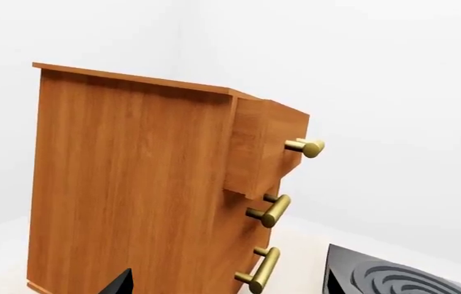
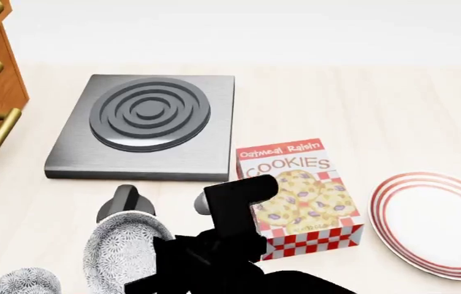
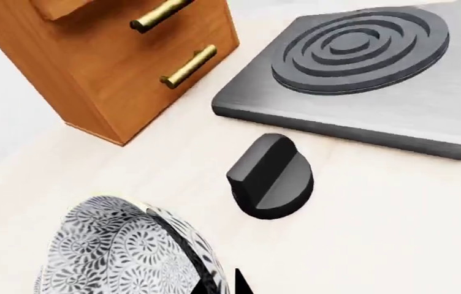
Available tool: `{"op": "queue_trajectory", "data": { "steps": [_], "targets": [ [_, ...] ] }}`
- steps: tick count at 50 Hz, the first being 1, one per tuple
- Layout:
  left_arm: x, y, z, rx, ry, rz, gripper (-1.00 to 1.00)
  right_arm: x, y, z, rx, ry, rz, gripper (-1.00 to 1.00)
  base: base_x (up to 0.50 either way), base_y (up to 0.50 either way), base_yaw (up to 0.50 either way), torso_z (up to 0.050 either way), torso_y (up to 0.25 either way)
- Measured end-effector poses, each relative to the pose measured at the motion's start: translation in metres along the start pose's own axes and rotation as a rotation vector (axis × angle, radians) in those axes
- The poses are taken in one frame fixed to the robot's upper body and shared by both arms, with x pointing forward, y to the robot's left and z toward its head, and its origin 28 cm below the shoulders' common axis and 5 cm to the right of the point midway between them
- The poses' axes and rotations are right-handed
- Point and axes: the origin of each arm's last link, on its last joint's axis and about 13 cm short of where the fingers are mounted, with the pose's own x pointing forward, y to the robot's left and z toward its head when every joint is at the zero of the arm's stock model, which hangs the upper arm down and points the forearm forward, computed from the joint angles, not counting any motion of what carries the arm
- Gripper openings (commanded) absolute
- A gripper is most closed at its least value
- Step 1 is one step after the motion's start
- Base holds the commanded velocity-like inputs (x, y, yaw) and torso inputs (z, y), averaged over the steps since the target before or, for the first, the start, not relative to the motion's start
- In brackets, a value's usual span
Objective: Pick the akita bowl from table center and place it on the plate.
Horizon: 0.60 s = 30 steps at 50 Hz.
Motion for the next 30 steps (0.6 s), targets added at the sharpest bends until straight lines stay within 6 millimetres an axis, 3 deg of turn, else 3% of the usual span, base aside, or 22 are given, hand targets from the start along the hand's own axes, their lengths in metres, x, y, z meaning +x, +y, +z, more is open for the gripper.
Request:
{"op": "queue_trajectory", "data": {
  "steps": [17,30],
  "targets": [
    [0.0,-0.002,0.003,-0.002,-0.004,-0.009,1.0,-0.045,0.002,0.042,-0.251,-0.302,-0.177,-1.0,0.0,0.0,0.0,0.0,0.0],
    [-0.001,-0.002,0.006,-0.003,-0.008,-0.013,1.0,-0.074,-0.005,0.059,-0.466,-0.477,-0.388,-1.0,0.0,0.0,0.0,0.0,0.0]
  ]
}}
